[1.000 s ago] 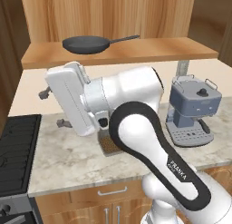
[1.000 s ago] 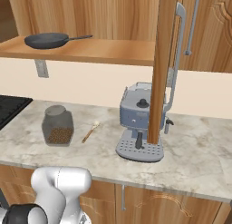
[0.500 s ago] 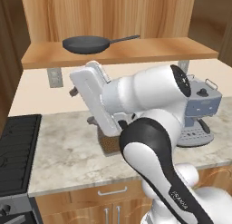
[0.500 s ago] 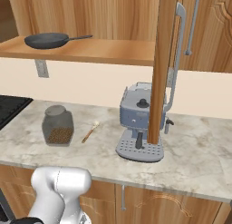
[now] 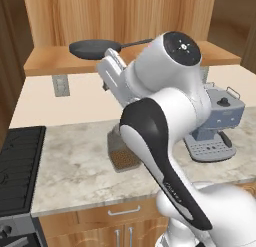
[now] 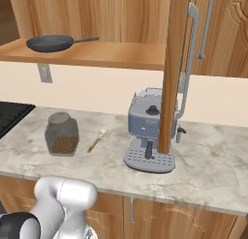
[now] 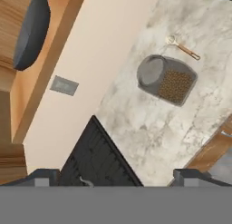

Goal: Pick the pan from the cabinet and place it on the stove. Then turn on the stove burner for the pan.

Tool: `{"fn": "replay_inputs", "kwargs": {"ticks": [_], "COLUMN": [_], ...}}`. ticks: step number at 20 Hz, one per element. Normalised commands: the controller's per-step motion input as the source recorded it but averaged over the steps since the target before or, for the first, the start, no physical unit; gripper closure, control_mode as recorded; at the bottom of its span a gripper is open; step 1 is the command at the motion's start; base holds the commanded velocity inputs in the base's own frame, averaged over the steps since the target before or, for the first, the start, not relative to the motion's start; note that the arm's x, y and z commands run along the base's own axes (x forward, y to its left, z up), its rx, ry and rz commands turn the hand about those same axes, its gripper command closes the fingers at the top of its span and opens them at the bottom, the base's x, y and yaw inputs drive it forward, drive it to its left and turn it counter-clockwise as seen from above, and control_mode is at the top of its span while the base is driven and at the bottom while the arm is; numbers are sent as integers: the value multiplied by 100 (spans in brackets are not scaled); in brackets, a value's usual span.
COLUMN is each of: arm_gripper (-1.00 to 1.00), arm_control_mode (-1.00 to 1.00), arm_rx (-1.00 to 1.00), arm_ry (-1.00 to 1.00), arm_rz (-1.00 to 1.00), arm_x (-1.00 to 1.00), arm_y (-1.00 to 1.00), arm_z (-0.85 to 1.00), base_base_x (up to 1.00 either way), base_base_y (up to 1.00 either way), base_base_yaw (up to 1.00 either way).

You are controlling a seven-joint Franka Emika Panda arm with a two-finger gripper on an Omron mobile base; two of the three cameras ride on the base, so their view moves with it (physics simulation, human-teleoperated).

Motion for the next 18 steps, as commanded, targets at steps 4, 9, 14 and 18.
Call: {"fn": "replay_inputs", "kwargs": {"ticks": [4,9,14,18], "arm_gripper": [-100,-100,-100,-100], "arm_control_mode": [-100,-100,-100,-100], "arm_rx": [-26,-25,-22,-13], "arm_ry": [2,-5,-25,-28], "arm_rz": [-28,-17,0,5], "arm_x": [31,32,14,1], "arm_y": [-47,-33,-43,-57], "arm_z": [8,1,-2,-10], "base_base_x": [0,0,0,0], "base_base_y": [0,0,0,0], "base_base_yaw": [0,0,0,0]}}
